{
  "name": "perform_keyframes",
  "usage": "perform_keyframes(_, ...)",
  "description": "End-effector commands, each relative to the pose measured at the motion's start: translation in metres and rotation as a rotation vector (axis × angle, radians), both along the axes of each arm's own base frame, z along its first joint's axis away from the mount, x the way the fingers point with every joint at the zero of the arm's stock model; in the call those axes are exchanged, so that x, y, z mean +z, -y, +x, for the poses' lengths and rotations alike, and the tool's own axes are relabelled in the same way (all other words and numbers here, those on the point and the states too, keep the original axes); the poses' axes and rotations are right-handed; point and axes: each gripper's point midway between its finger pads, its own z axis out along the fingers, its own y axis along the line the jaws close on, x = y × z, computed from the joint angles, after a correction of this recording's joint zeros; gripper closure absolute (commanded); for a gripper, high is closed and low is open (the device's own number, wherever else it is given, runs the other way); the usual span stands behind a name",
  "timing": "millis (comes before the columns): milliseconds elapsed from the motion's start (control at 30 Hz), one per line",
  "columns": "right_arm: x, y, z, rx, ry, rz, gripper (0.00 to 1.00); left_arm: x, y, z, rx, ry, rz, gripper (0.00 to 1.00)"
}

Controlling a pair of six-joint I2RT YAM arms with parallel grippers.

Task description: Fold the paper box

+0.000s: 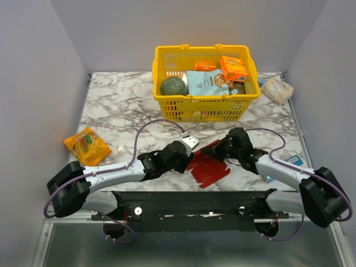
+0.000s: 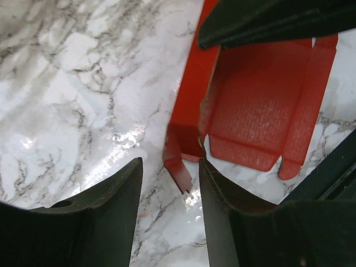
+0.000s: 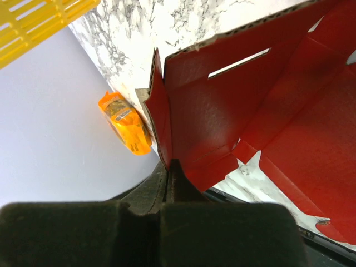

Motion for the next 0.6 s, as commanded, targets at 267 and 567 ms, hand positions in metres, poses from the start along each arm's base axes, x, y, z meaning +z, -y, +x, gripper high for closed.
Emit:
perform_keyframes(267, 0.004, -0.001, 0.005, -0.014, -0.002, 0.004, 1.0, -0.025, 0.0, -0.016, -0.013, -0.03, 0.065, 0.46)
perform_keyframes(567, 0.009, 0.002, 0.005, -0.023, 0.018, 0.0, 1.0, 0.02, 0.001, -0.037, -0.176, 0.036, -0.077, 0.35)
